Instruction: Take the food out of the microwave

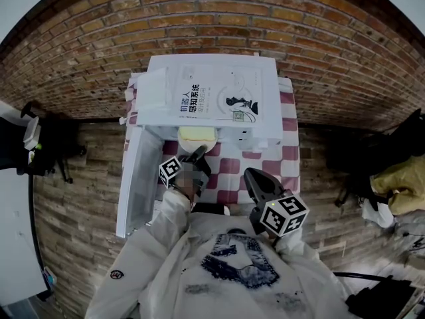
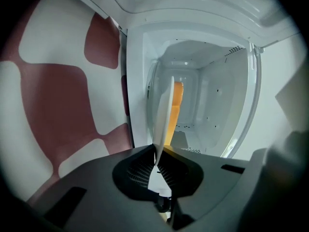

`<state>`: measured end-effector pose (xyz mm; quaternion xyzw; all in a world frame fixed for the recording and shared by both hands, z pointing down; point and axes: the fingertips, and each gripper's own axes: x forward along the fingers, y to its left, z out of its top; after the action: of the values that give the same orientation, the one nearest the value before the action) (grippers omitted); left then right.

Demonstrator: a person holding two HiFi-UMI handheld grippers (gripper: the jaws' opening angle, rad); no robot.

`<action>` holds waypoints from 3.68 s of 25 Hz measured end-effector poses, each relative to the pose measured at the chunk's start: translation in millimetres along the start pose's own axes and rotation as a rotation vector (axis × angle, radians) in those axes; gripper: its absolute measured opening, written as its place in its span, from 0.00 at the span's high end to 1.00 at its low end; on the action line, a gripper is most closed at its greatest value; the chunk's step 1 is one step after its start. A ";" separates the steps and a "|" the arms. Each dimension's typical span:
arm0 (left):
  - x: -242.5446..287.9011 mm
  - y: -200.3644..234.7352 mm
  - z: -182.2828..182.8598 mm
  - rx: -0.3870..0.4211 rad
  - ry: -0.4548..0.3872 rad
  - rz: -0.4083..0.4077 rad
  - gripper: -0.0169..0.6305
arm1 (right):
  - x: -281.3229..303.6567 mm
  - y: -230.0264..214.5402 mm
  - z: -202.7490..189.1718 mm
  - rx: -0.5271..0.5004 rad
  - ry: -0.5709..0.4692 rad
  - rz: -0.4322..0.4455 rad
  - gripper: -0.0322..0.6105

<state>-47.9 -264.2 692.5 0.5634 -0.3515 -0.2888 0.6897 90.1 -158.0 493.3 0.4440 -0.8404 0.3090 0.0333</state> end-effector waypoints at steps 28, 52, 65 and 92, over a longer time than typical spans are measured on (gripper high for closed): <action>-89.0 -46.7 -61.1 -0.049 0.031 -0.086 0.94 | -22.4 71.8 -40.9 -0.002 0.007 0.068 0.93; -212.6 -78.5 -131.9 -0.049 0.109 -0.145 0.94 | -84.7 161.0 -108.6 -0.013 -0.022 0.063 0.93; -284.6 -76.6 -157.6 -0.052 0.086 -0.162 0.94 | -122.9 207.7 -148.2 -0.048 -0.015 0.097 0.93; -349.2 -75.5 -191.6 -0.044 0.065 -0.182 0.94 | -172.8 243.5 -182.8 -0.095 -0.034 0.112 0.93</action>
<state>-97.5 108.2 540.1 0.5869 -0.2700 -0.3395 0.6837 -32.3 168.7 464.5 0.3993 -0.8782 0.2624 0.0228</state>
